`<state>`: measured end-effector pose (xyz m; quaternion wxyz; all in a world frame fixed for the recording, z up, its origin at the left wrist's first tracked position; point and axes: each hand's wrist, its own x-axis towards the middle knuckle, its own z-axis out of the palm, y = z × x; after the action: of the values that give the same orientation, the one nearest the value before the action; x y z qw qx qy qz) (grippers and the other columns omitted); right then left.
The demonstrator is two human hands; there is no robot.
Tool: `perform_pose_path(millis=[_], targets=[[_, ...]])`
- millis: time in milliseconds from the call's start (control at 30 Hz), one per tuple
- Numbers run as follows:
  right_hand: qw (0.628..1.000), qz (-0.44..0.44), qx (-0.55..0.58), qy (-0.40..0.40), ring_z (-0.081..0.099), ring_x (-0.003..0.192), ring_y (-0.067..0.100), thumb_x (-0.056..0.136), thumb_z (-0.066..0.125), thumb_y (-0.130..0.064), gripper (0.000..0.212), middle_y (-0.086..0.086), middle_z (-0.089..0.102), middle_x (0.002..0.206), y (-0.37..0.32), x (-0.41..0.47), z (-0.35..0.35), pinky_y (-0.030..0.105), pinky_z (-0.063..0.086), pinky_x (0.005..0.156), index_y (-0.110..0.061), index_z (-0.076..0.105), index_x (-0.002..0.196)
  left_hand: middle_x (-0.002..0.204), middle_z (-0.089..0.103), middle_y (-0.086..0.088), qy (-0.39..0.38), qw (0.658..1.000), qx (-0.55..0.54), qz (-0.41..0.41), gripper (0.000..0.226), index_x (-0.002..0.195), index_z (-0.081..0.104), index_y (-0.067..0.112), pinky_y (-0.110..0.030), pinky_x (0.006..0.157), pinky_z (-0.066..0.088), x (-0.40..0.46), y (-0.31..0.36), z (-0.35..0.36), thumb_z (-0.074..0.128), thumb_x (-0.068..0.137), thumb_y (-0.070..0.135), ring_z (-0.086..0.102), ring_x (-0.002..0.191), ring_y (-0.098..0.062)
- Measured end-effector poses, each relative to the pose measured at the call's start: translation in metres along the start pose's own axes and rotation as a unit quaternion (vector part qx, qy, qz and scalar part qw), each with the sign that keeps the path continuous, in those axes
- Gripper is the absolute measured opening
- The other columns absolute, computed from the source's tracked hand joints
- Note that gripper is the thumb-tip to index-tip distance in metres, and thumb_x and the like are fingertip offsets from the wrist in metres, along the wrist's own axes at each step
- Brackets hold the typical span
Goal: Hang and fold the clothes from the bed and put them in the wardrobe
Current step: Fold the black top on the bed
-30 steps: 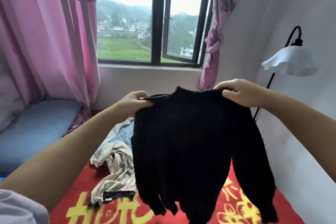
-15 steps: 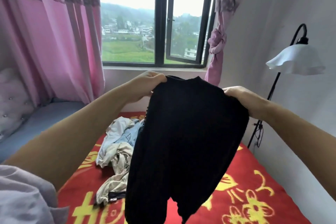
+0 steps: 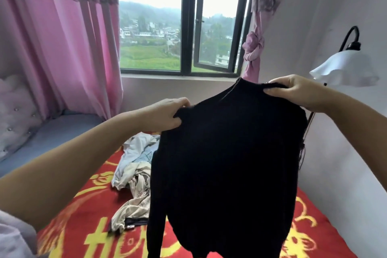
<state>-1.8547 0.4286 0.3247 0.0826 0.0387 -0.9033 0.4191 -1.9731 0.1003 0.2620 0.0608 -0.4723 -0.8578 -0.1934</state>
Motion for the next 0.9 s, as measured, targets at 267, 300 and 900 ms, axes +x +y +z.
perform_pose_path(millis=[267, 300, 900], targets=[[0.996, 0.068, 0.002, -0.051, 0.07, 0.079, 0.016, 0.094, 0.055, -0.014, 0.016, 0.004, 0.074, 0.092, 0.011, -0.001, 0.017, 0.022, 0.056, 0.066, -0.018, 0.071, 0.098, 0.081, 0.068, -0.012, 0.187, 0.963, -0.107, -0.162, 0.02, 0.085, 0.068, 0.004, -0.035, 0.068, 0.047, 0.009, -0.029, 0.023, 0.048, 0.087, 0.003, 0.059, 0.073, -0.024], [0.994, 0.08, -0.021, -0.07, 0.068, 0.078, 0.019, 0.093, 0.054, -0.012, 0.017, 0.008, 0.072, 0.091, 0.013, 0.0, 0.021, 0.028, 0.056, 0.07, -0.015, 0.07, 0.097, 0.084, 0.068, -0.012, 0.197, 0.96, -0.098, -0.175, 0.02, 0.09, 0.068, 0.003, -0.034, 0.068, 0.046, 0.011, -0.029, 0.026, 0.048, 0.089, 0.004, 0.059, 0.076, -0.025], [0.988, 0.152, 0.005, 0.01, 0.071, 0.087, 0.025, 0.097, 0.053, -0.038, 0.033, 0.007, 0.074, 0.095, 0.036, 0.024, 0.075, 0.038, 0.056, 0.087, -0.011, 0.071, 0.102, 0.07, 0.05, -0.012, 0.063, 0.952, -0.185, -0.237, 0.05, 0.081, 0.059, -0.01, -0.031, 0.063, 0.038, 0.014, -0.019, 0.016, 0.049, 0.097, 0.036, 0.047, 0.064, -0.021]])
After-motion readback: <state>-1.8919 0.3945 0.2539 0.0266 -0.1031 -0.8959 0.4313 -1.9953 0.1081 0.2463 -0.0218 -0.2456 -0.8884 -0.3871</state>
